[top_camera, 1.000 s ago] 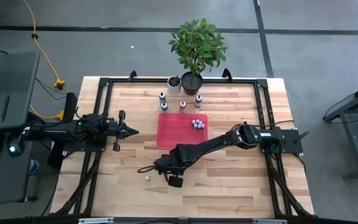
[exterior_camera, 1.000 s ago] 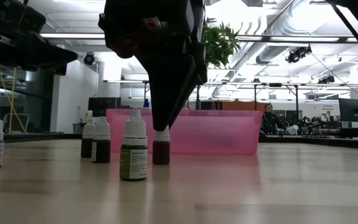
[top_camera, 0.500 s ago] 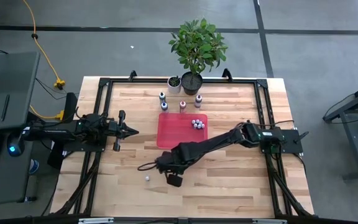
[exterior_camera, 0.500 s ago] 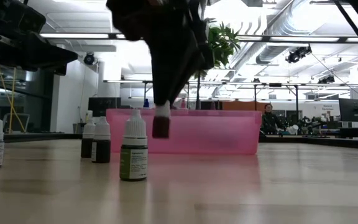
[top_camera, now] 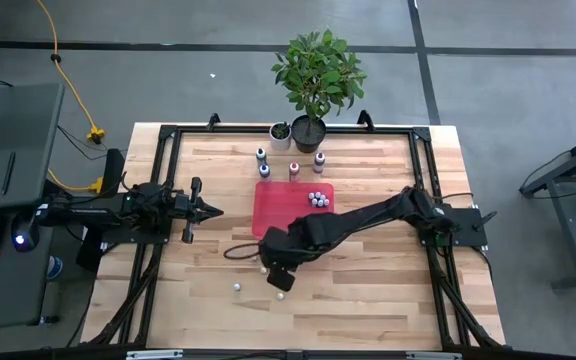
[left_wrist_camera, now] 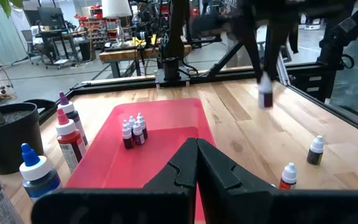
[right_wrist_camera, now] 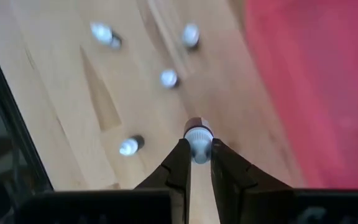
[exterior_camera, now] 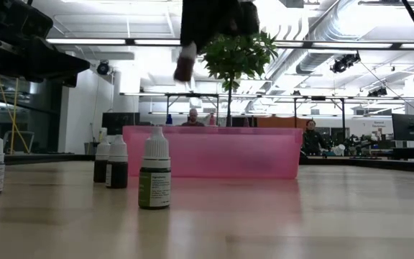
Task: Pick & Place food coloring
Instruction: Put the small red food coloring bottle into the pink container
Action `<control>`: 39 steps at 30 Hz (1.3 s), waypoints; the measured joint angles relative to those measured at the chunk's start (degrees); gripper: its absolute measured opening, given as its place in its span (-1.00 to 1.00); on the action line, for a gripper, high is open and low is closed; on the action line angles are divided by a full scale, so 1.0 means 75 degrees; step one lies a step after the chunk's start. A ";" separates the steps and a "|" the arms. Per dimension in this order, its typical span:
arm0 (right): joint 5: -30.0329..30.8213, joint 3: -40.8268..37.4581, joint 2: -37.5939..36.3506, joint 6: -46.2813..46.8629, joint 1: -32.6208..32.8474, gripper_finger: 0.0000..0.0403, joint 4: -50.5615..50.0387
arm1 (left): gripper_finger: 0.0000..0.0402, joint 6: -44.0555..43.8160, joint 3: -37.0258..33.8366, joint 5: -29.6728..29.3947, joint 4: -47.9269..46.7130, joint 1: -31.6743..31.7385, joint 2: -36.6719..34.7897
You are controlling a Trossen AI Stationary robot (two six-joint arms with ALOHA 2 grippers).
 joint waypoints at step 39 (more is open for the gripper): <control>0.0792 -0.0003 0.0295 0.0564 -0.2404 -0.85 -0.1556 | -1.00 -0.0003 0.0001 0.0000 0.0000 0.0000 0.0001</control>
